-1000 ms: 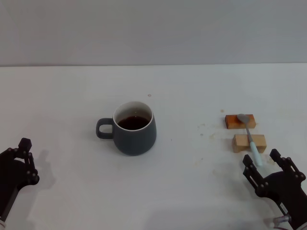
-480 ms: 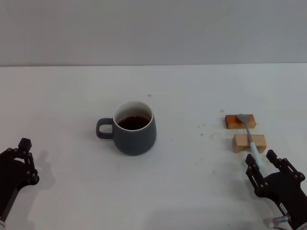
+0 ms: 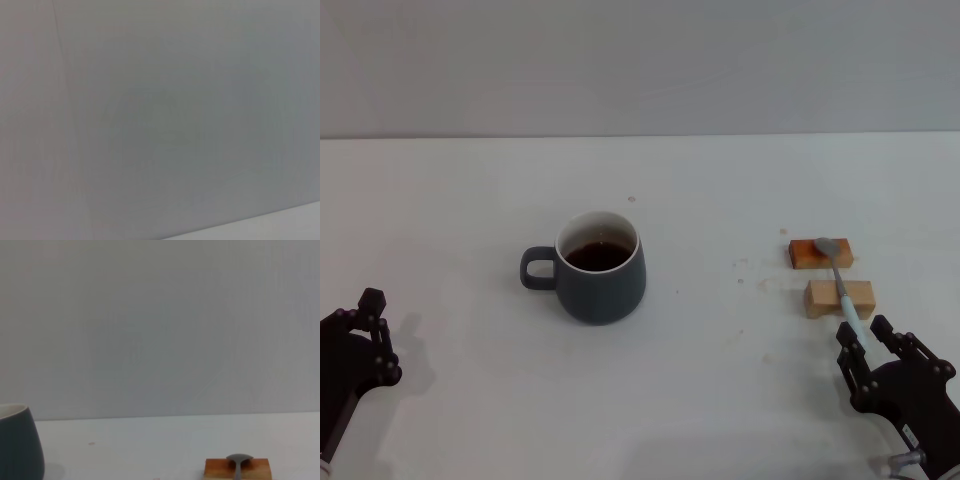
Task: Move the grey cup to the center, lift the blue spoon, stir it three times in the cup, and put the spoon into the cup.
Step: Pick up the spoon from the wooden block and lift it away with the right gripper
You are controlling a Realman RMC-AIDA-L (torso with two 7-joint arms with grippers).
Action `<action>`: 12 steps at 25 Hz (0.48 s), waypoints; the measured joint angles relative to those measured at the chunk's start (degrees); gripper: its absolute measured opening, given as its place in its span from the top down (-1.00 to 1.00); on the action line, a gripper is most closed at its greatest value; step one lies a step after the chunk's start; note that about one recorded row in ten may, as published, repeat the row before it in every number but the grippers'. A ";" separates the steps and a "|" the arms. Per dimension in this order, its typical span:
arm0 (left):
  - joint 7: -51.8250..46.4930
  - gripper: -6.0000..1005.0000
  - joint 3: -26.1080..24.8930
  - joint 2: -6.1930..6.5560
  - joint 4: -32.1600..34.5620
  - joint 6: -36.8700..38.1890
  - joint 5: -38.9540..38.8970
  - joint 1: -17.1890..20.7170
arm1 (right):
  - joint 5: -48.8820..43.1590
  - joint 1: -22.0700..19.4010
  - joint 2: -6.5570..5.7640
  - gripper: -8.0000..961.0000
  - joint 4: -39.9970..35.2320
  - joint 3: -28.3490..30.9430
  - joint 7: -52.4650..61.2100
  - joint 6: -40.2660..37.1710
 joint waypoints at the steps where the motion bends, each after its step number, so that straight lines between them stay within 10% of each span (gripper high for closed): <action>1: 0.00 0.99 0.00 0.00 0.00 0.00 0.00 -0.01 | 0.00 0.00 -0.01 0.12 0.01 0.00 0.00 0.00; 12: 0.00 0.99 0.00 0.00 0.00 0.00 0.00 -0.10 | 0.00 -0.01 -0.06 0.19 0.03 0.00 0.00 -0.01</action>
